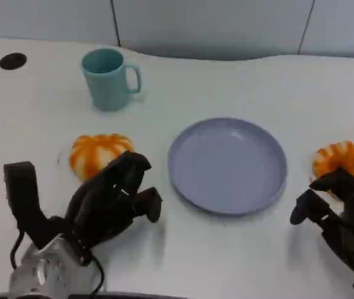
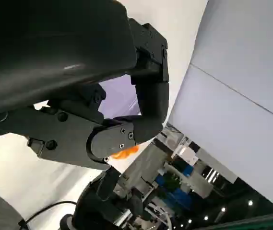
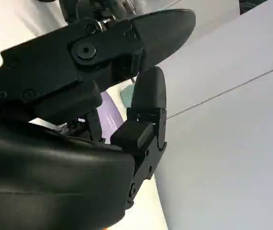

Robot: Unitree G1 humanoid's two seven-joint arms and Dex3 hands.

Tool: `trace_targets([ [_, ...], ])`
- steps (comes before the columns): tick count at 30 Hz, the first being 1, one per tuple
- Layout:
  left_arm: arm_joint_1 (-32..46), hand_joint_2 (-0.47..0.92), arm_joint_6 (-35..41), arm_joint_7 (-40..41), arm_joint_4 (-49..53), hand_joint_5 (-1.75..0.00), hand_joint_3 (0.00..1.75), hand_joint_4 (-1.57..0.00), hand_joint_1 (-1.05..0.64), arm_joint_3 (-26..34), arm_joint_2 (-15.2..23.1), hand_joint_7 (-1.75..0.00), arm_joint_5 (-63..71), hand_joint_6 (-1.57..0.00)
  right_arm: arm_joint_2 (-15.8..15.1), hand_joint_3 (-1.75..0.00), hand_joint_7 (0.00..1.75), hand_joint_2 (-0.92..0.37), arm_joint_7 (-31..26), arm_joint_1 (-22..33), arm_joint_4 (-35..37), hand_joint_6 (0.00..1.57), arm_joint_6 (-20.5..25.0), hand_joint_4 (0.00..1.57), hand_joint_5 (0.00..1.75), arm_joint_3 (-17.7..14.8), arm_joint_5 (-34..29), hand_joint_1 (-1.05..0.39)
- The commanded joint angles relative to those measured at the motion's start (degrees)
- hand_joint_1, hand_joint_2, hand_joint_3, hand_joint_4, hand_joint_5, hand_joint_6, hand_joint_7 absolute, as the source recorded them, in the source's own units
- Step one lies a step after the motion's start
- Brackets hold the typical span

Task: Grasp the bread from the table and place it into the plate.

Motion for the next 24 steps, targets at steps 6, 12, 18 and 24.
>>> trace_targets([
  [6, -0.10, 0.92, 0.17, 0.21, 0.04, -1.75, 0.61, -0.86, -0.55, 0.24, 1.10, -1.75, 0.43, -0.51, -0.64, -0.11, 1.19, -0.92, 0.19, -0.33, 0.13, 0.71, -0.75, 0.59, 1.72, -0.30, 0.07, -0.59],
  [12, -0.30, 0.92, -0.17, 0.21, 0.43, -1.75, 0.60, -0.86, -0.55, 0.29, 1.01, -1.75, 0.47, -0.51, -0.70, -0.10, 1.18, -0.92, 0.30, -0.54, 0.36, 0.71, -0.56, 0.59, 1.72, -0.39, 0.25, -0.59],
  [18, -0.30, 0.92, -0.12, 0.50, 0.38, -1.75, 0.61, -0.85, -0.55, 0.15, 1.02, -1.75, 0.71, -0.51, -0.75, -0.10, 1.17, -0.92, 0.33, -0.58, 0.55, 0.71, -0.41, 0.59, 1.71, -0.36, 0.20, -0.59],
  [24, 1.70, 0.91, -3.38, 3.28, -3.00, -1.75, 0.59, -0.83, -0.53, -0.47, 0.34, -1.75, 2.79, -0.50, -0.15, -0.11, 1.18, -0.92, -0.75, -0.82, 0.62, 0.71, -0.80, 0.59, 1.72, -0.17, -0.31, -0.59],
])
